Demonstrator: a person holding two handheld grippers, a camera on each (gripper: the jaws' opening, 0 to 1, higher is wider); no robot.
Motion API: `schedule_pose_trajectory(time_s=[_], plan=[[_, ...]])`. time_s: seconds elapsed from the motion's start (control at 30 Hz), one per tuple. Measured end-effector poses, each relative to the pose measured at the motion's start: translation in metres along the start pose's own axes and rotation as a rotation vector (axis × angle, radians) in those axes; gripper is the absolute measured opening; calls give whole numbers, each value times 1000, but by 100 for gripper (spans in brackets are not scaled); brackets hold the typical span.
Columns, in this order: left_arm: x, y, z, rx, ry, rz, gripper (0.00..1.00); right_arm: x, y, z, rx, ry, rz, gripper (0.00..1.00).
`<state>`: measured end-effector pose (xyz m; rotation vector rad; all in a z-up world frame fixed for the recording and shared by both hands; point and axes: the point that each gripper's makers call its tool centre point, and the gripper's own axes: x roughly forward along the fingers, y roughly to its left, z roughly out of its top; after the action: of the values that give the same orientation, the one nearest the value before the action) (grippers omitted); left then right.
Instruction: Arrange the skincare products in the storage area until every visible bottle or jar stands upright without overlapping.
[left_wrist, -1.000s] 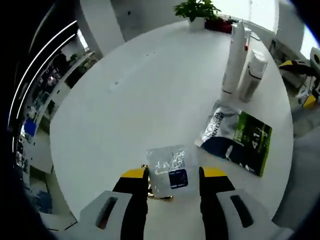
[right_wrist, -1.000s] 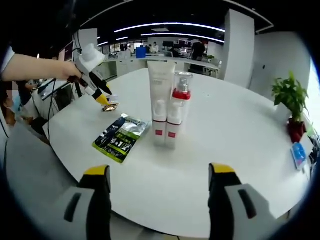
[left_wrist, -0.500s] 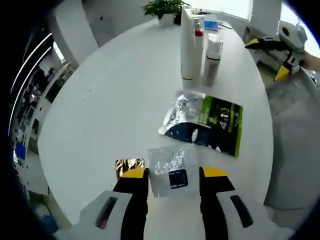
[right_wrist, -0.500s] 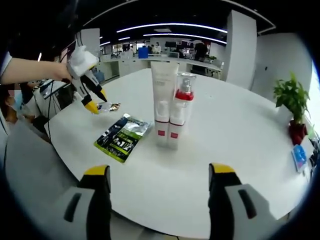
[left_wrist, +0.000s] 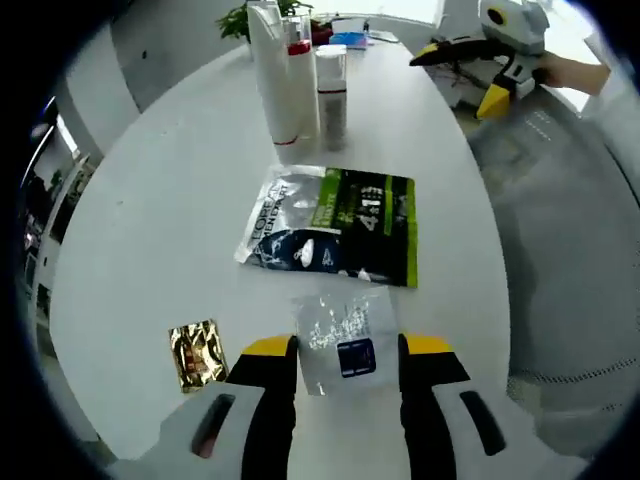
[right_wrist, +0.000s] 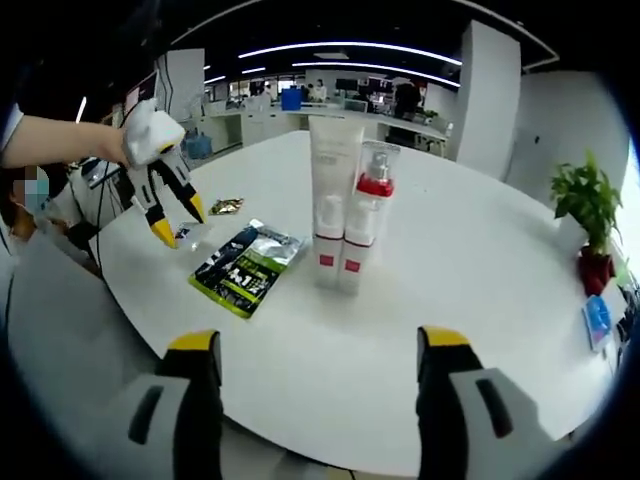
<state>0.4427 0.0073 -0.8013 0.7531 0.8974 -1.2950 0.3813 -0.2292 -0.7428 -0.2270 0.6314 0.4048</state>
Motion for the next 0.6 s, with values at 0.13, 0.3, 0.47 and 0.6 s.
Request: schedule_pose_trajectory(time_s=[0.13,0.3,0.47,0.6], plan=[[5,-8,-6,40,15,-30,37,0,0,-1,-6,8,0,80],[8,-11,-9,70,14,-54,37,0,0,-3,-11,18,-5,80],[12,-11,-9,117,21,-69,37,0,-1,-3,-15,21,-15,80],[16,-11,-7,136,14,-71,37,0,-3,-3,-15,19,-25,80]])
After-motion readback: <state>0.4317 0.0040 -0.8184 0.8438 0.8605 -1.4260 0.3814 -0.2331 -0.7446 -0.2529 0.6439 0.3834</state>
